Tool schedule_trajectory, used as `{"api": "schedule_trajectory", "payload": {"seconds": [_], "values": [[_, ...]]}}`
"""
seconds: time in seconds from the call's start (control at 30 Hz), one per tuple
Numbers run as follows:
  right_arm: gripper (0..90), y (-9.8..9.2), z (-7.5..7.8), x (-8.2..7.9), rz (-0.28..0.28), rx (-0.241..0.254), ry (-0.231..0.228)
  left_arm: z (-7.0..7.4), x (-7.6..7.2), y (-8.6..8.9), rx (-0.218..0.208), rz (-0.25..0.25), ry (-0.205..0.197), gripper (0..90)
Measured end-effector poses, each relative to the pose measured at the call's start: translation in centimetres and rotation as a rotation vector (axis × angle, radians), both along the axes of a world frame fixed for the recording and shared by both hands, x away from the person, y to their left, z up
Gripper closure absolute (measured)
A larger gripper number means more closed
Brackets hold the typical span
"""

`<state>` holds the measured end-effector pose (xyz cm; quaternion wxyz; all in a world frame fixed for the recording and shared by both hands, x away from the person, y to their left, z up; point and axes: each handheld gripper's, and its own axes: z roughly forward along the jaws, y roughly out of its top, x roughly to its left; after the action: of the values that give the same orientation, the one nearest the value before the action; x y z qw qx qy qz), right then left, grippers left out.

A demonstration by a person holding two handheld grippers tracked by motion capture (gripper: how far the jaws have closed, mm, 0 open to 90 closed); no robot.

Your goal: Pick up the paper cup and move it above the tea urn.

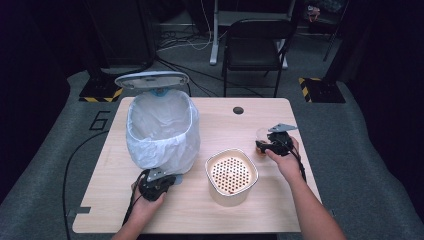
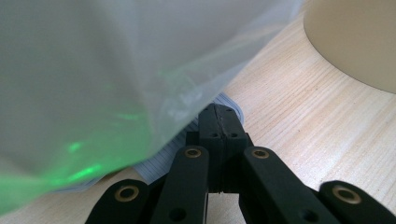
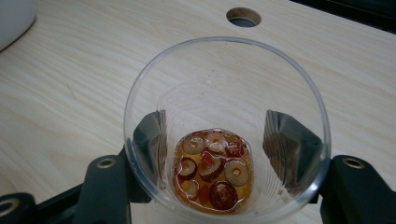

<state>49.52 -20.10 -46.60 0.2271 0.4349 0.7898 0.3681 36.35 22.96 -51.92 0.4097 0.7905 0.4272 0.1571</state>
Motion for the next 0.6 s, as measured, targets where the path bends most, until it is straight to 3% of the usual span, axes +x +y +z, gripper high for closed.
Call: {"api": "schedule_trajectory", "payload": {"seconds": [0.2,0.6], "values": [[41.4,0.1,0.9,-0.3,0.028,-0.019,-0.017,0.0,0.0,0.0,0.001,0.001,0.004,90.0],[42.2,0.3,2.8,-0.9,0.061,-0.008,-0.032,0.0,0.0,0.0,0.001,0.0,0.0,90.0]]}}
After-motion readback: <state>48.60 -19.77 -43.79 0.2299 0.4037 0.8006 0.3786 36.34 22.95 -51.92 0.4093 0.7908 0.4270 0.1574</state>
